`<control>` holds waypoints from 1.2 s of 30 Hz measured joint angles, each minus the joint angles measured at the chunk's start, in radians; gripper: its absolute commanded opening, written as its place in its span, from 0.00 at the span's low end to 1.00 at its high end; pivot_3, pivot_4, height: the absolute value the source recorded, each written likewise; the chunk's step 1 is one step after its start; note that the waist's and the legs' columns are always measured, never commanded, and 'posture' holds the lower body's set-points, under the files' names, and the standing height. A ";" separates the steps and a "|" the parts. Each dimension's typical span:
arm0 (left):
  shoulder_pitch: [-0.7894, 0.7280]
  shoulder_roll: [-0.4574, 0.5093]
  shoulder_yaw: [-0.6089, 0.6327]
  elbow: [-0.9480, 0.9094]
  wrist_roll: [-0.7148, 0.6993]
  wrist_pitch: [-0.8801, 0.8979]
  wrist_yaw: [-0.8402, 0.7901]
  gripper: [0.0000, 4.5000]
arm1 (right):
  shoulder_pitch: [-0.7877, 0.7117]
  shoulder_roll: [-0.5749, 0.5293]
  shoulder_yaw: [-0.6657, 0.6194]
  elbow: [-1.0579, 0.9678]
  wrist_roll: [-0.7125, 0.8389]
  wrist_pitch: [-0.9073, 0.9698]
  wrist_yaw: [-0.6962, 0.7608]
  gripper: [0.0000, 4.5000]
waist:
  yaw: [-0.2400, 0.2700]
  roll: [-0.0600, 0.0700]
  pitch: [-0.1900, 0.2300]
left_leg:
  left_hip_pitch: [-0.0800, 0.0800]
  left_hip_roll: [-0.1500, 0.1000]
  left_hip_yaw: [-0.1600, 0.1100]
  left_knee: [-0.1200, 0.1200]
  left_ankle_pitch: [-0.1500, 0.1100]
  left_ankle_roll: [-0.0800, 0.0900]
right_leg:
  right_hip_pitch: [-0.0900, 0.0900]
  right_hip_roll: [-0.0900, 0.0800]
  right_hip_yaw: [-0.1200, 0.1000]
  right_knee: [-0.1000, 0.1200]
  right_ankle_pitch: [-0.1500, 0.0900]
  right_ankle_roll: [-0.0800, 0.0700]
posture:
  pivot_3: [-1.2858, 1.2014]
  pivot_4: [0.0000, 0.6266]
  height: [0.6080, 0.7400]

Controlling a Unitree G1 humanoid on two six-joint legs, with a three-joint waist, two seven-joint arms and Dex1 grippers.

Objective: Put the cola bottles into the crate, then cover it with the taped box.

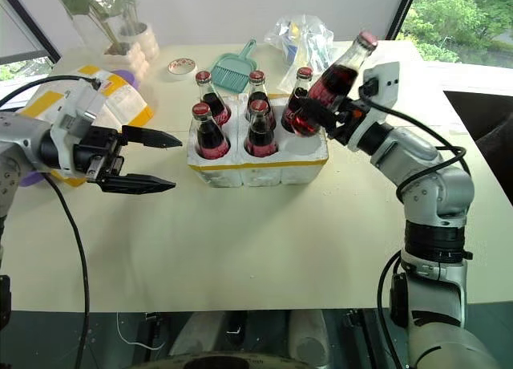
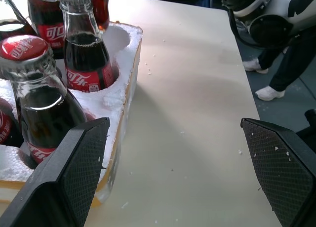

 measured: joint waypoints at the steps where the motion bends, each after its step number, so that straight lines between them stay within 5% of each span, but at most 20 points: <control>1: 0.008 0.001 0.004 0.000 0.000 0.000 0.001 1.00 | 0.009 -0.003 0.008 -0.004 -0.009 -0.013 0.011 0.63 | 0.000 0.000 0.000 | 0.000 0.000 0.000 0.000 0.000 0.000 | 0.000 0.000 0.000 0.000 0.000 0.000 | 0.52 0.24 0.99; 14: 0.015 0.010 0.020 0.000 -0.002 0.000 0.016 1.00 | 0.084 -0.063 0.091 -0.020 -0.052 -0.016 0.162 0.63 | -0.001 0.000 0.000 | 0.000 0.000 0.000 0.000 0.000 0.000 | 0.000 0.000 0.000 0.000 0.000 0.000 | 0.52 0.24 0.99; 22: -0.005 0.011 0.019 0.013 0.000 -0.001 0.012 1.00 | -0.033 -0.080 0.260 0.107 -0.260 -0.087 0.198 0.63 | -0.005 -0.002 -0.001 | 0.001 0.000 0.000 0.000 0.000 -0.001 | 0.000 0.001 0.000 0.000 0.000 0.000 | 0.52 0.24 0.99; 25: -0.015 0.013 0.018 0.015 0.000 -0.001 0.011 1.00 | -0.064 -0.071 0.290 0.142 -0.305 -0.114 0.221 0.96 | -0.012 -0.003 -0.002 | 0.004 0.001 0.001 0.000 0.000 -0.001 | 0.002 0.001 0.000 0.000 0.001 -0.001 | 0.52 0.24 0.99; 26: -0.015 0.013 0.018 0.014 0.000 -0.001 0.011 1.00 | -0.078 -0.064 0.294 0.158 -0.316 -0.116 0.224 0.99 | -0.013 -0.003 -0.002 | 0.006 0.001 0.001 0.000 0.000 -0.001 | 0.004 0.001 0.000 0.000 0.001 -0.001 | 0.52 0.24 0.99; 32: 0.020 0.037 0.020 -0.001 -0.001 0.001 0.013 1.00 | -0.088 -0.070 0.287 0.154 -0.325 -0.090 0.265 0.99 | -0.005 -0.003 -0.002 | 0.006 0.001 0.000 0.000 0.000 -0.001 | 0.004 0.001 0.000 0.000 0.001 -0.001 | 0.52 0.24 0.99; 36: 0.101 0.070 0.081 -0.030 -0.001 0.005 0.044 1.00 | -0.076 -0.155 0.215 0.064 -0.191 0.024 0.375 0.99 | 0.000 -0.003 -0.001 | 0.003 0.001 0.000 -0.001 0.000 -0.001 | 0.001 0.000 0.000 0.000 0.001 -0.001 | 0.52 0.24 0.99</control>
